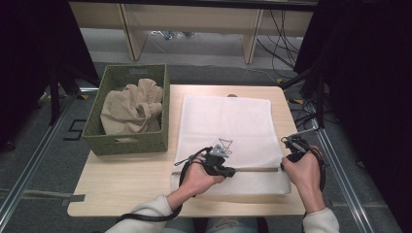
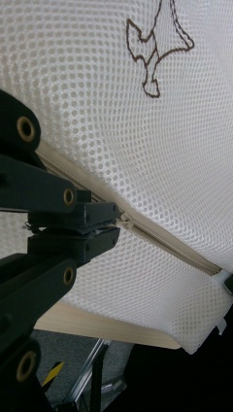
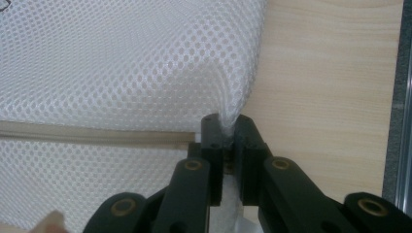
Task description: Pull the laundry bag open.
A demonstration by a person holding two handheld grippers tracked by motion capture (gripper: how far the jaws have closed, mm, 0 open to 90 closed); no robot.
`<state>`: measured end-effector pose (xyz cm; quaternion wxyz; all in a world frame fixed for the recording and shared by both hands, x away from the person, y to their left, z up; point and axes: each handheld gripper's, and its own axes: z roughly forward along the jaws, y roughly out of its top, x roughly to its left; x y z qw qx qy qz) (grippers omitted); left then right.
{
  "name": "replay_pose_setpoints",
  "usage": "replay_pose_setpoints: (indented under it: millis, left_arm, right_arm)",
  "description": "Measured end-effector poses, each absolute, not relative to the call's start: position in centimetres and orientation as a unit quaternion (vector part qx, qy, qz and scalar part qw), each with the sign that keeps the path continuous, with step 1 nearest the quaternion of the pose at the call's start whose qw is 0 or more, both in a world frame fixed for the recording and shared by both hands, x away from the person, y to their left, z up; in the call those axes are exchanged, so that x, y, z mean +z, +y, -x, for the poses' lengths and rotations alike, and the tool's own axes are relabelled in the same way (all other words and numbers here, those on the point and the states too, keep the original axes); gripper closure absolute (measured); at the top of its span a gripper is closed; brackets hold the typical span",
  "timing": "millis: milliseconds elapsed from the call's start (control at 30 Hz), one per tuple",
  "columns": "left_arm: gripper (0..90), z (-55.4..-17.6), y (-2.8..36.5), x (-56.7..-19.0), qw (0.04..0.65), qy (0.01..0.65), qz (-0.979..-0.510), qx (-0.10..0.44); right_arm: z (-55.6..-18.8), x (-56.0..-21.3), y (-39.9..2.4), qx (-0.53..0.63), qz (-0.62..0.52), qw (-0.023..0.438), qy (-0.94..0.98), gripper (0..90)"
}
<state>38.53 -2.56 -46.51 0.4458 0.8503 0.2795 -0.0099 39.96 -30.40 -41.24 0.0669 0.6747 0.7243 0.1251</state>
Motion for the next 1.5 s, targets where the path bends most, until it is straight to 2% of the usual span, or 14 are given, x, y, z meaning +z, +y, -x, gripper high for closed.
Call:
replay_pose_setpoints:
  millis: [900,1233,1300,1500]
  left_arm:
    - [86.7,-38.3,-0.5,-46.6,0.447,0.291,-0.846,-0.009]
    - [86.7,-38.0,0.2,-46.7,0.444,0.296,-0.846,-0.005]
    - [86.7,-38.0,0.4,-46.7,0.445,0.297,-0.845,-0.007]
    - [86.7,-38.0,1.1,-46.8,0.444,0.299,-0.845,-0.012]
  right_arm:
    - [-40.0,-41.4,-30.3,0.117,-0.668,0.070,0.732,85.2]
    - [-40.0,-41.4,-29.6,0.115,-0.688,0.056,0.715,85.2]
    - [-40.1,-41.5,-30.0,0.111,-0.669,0.070,0.731,85.2]
    - [-40.1,-41.6,-30.0,0.117,-0.678,0.066,0.723,85.2]
